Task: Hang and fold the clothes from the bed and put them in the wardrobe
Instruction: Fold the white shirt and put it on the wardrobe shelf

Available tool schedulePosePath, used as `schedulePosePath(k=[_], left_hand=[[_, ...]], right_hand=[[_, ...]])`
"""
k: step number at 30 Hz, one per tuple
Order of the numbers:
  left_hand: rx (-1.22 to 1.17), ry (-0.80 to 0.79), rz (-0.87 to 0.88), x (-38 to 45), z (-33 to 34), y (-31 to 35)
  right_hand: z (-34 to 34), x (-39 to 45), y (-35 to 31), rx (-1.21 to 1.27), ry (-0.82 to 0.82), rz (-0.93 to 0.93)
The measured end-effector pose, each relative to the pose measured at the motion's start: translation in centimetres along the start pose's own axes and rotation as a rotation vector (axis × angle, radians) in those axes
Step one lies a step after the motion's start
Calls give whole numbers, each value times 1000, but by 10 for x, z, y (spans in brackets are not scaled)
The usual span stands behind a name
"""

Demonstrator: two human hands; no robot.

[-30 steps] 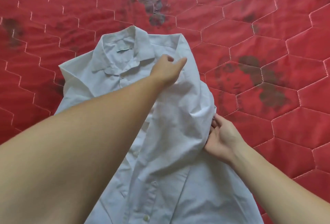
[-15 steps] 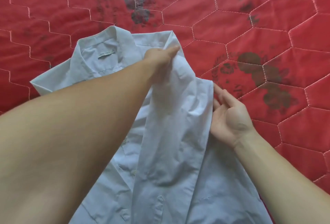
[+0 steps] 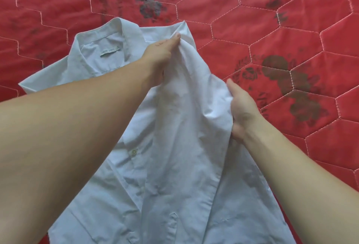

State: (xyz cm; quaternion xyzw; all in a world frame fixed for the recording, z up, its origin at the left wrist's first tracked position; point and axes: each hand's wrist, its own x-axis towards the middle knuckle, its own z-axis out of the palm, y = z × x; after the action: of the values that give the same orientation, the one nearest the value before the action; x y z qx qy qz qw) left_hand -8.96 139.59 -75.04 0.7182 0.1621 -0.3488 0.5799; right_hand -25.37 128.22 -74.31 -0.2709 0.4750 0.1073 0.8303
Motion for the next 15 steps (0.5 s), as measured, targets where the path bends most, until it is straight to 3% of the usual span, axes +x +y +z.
schedulePosePath(k=[5,7,11,13,15], left_hand=[[55,177,106,13,1,-6],[15,140,118,15,3,-6],[-45,-99,107,12,7,0],[81,-24,180,9,7,-2],[174,128,270,8,7,-6]], right_hand=[[-10,14,0,194,166,-39],[-7,17,-4,140,247,-129],[-14,12,-7,-320,470,-527],[-22,7,-9,-671,631,-794],[-23,0,-4,-1012,608,-1156]])
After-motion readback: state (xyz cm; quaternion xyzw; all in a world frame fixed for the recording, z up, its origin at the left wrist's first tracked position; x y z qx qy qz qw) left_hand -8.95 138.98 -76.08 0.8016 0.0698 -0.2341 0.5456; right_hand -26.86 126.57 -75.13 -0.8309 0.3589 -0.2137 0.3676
